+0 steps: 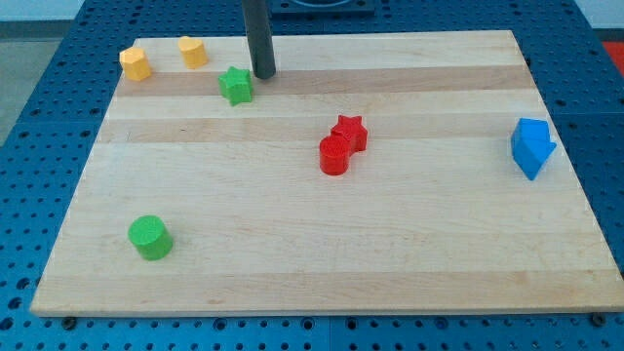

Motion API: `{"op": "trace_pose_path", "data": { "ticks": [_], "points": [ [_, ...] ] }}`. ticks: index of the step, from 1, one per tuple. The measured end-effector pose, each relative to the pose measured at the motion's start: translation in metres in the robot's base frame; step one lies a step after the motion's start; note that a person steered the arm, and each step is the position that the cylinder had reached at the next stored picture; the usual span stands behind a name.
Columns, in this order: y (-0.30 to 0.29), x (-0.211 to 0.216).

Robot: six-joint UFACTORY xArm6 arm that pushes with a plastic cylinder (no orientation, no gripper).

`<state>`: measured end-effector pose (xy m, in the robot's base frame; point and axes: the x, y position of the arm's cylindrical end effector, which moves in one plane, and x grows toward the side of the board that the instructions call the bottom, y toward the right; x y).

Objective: Separate green star from the green circle

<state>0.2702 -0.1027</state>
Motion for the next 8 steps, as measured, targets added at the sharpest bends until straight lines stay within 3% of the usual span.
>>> {"op": "trace_pose_path", "data": {
  "ticks": [1,2,4,8],
  "points": [
    [-0.057,0.031],
    [-0.067,0.087],
    [-0.035,0.064],
    [0.038,0.251]
  ]
}}
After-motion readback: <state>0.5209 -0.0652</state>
